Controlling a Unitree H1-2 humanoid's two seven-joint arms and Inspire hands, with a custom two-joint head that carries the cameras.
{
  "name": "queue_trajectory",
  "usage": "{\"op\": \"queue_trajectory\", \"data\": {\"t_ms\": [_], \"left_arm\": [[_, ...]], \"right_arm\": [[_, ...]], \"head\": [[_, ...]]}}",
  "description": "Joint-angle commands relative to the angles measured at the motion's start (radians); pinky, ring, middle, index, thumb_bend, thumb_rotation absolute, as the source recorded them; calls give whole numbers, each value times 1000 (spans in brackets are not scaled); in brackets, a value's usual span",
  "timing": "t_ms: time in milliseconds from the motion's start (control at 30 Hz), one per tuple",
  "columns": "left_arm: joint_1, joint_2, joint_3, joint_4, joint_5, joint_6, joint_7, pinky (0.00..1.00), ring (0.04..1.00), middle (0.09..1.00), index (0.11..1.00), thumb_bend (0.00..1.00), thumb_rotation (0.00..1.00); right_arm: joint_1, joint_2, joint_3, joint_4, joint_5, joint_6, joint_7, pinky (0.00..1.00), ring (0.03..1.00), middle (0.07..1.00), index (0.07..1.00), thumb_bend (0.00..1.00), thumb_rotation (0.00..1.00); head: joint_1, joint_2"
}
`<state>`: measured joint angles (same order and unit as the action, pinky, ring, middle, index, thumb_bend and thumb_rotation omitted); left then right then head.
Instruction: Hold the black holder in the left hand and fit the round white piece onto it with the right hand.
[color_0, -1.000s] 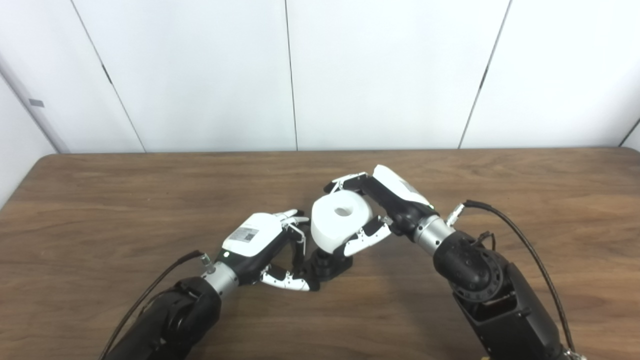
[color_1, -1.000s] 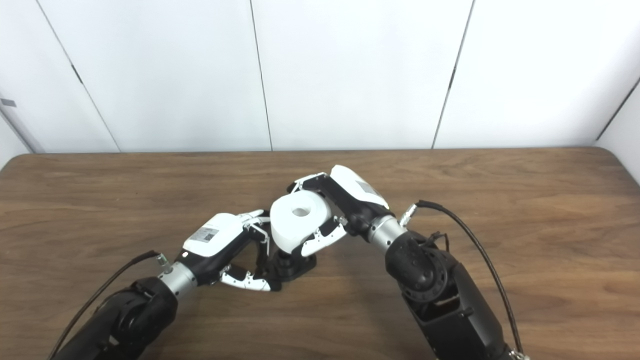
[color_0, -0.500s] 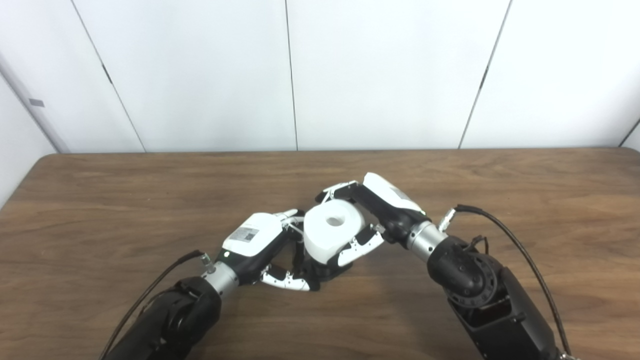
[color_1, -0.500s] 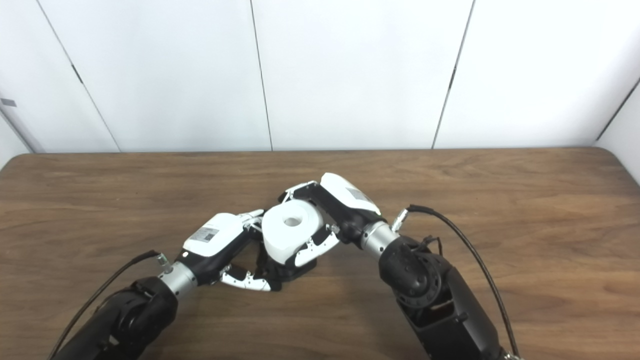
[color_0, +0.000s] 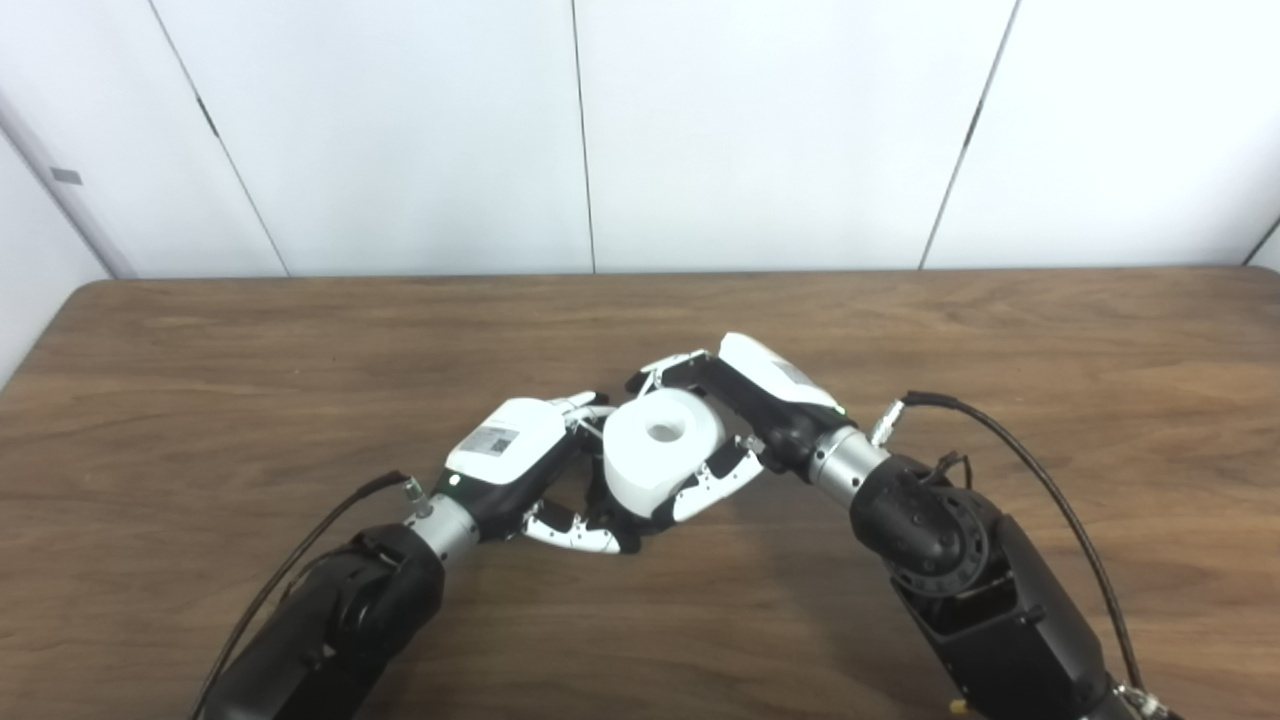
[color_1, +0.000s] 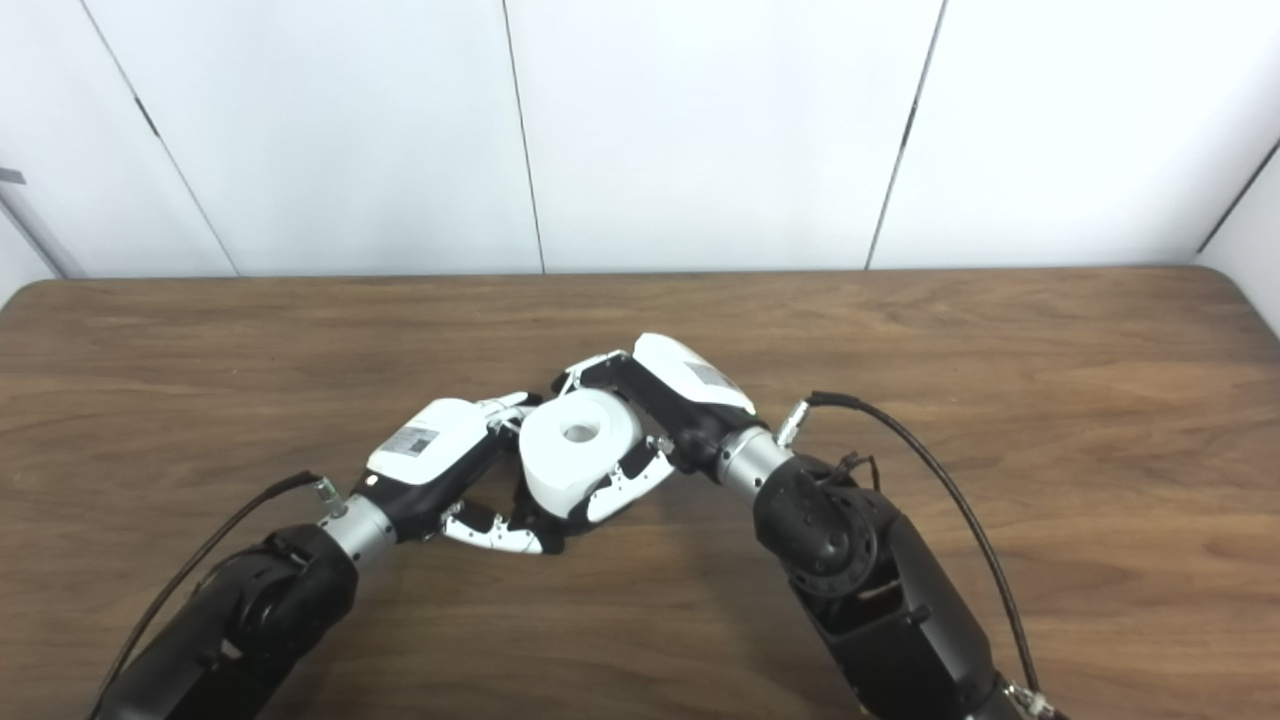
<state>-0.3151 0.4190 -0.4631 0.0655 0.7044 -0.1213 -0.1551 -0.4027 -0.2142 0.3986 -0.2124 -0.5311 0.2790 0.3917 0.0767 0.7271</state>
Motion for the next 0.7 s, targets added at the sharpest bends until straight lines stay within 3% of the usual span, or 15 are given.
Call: {"op": "queue_trajectory", "data": {"t_ms": [0,667], "left_arm": [[27,3,-28,18,34,20,-64,889,938,867,488,524,58],[25,-12,-27,1,30,36,-76,899,944,871,487,524,57]], "right_arm": [[-20,-4,3,-8,-4,-27,0,674,780,784,482,521,129],[-46,-3,14,68,-13,-36,8,692,800,782,482,519,129]], "head": [[3,2],[5,3]]}}
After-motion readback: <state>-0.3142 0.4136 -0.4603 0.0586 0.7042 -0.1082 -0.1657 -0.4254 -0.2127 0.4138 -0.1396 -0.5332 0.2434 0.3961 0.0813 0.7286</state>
